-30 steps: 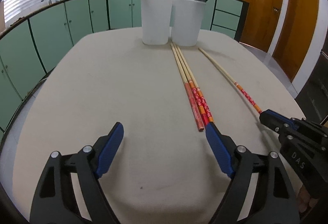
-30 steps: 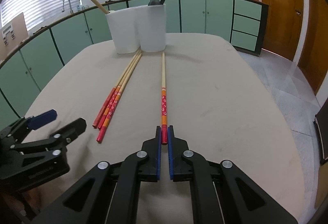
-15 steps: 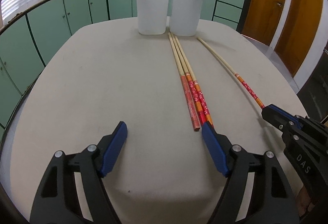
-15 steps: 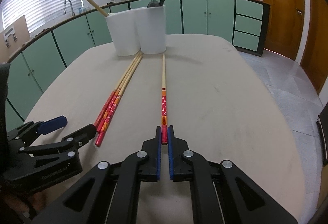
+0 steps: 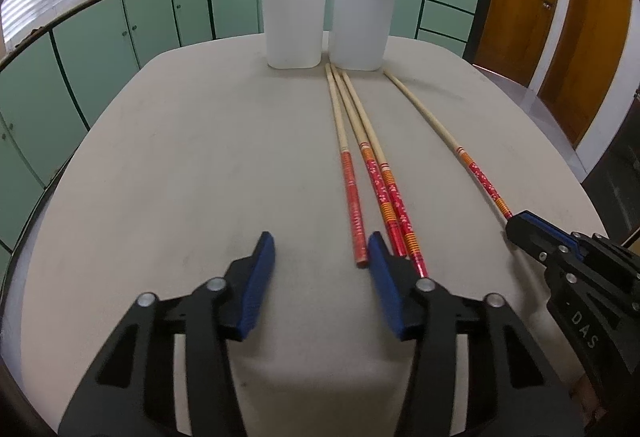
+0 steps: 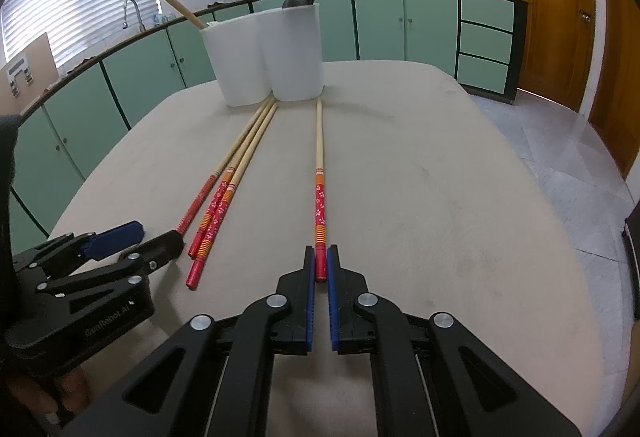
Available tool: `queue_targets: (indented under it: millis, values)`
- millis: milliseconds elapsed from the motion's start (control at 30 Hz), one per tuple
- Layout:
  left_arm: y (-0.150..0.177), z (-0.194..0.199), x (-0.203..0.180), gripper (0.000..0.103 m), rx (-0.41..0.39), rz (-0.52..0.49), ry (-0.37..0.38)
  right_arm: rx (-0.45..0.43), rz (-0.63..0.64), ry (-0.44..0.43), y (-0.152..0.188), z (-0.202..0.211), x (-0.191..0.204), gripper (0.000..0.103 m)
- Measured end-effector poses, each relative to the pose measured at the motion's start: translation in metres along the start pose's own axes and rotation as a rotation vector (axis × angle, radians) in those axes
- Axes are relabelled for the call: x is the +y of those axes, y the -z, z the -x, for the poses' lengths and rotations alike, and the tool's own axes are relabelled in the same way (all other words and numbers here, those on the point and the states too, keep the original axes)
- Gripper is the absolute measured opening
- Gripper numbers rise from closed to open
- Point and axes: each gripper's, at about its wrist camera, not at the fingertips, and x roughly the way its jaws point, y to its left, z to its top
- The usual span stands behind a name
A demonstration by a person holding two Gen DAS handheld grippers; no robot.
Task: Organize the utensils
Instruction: 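Grasp a red-patterned chopstick with the right tool while the left tool grasps another, then lift both red-patterned chopsticks, lower them into the white holder and open both tools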
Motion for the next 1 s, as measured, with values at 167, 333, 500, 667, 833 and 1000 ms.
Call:
queue_targets:
  millis: [167,333,500,667,833,1000]
  values:
    - [-0.002,-0.003,-0.003,0.046,0.005,-0.004,0.009,0.015,-0.012,-0.007,-0.001,-0.004,-0.002,0.006]
    - [-0.003,-0.003,-0.012,0.017,0.001,-0.027,0.039,0.023,-0.018,-0.009,-0.003,-0.007,-0.003,0.006]
    - [-0.002,-0.002,-0.012,0.006,-0.004,-0.013,0.064,0.015,-0.012,-0.005,-0.003,-0.005,-0.003,0.006]
    - [-0.003,0.004,-0.009,0.006,-0.027,0.001,0.063,-0.022,-0.003,0.014,-0.007,0.003,-0.003,0.006]
    - [-0.009,0.020,-0.006,0.006,-0.076,-0.001,0.060,-0.069,0.010,0.024,-0.014,0.017,-0.004,0.006]
    - [-0.018,0.040,-0.003,0.005,-0.136,-0.011,0.046,-0.118,0.025,0.027,-0.025,0.032,-0.003,0.006]
